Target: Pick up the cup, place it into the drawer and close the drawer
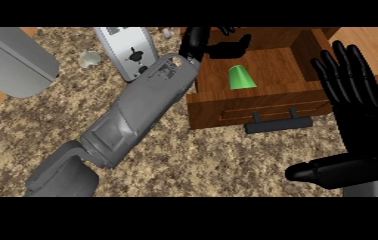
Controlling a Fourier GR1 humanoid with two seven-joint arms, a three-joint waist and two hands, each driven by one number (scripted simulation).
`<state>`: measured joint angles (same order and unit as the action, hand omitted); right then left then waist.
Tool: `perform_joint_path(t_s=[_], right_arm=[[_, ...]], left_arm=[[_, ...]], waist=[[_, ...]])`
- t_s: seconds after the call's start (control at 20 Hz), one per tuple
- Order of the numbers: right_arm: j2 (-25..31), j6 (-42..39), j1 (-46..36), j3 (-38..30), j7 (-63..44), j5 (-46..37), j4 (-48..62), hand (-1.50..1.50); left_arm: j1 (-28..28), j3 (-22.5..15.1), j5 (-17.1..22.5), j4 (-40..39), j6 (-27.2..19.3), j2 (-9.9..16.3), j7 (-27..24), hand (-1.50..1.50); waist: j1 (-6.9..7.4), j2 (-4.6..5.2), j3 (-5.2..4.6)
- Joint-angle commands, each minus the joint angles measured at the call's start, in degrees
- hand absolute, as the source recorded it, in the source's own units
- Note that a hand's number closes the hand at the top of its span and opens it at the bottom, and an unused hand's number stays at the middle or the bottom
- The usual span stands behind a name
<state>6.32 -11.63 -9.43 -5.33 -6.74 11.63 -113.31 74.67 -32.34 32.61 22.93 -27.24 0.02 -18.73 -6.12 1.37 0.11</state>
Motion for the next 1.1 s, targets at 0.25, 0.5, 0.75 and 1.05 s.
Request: perform_joint_path(t_s=[0.25, 0.5, 0.75, 1.05], right_arm=[[0.63, -1.24, -0.39, -1.43, -1.51, 4.21, -0.62, -1.50], [-0.39, -2.18, 4.40, -1.01, -0.86, 5.83, -3.09, -1.50], [0.64, -3.06, 3.09, -2.29, -1.73, 8.86, -4.89, -1.50], [6.18, -9.22, 5.90, -0.69, -2.49, 5.66, -6.13, 1.50]], left_arm=[[1.34, -1.81, 6.87, 4.46, -1.09, -0.02, -0.27, -1.50], [1.32, 2.50, 10.68, 5.17, 2.60, -0.02, -7.22, -1.50], [-0.66, 4.75, 13.09, 6.42, 5.50, -0.02, -9.77, -1.50], [-5.55, 7.33, 13.26, 15.90, 3.69, 4.63, -6.17, -1.50]], waist=[[0.13, -0.16, -0.02], [1.91, -0.57, -0.06], [3.89, -0.97, -0.08], [6.45, -1.71, -0.13]])
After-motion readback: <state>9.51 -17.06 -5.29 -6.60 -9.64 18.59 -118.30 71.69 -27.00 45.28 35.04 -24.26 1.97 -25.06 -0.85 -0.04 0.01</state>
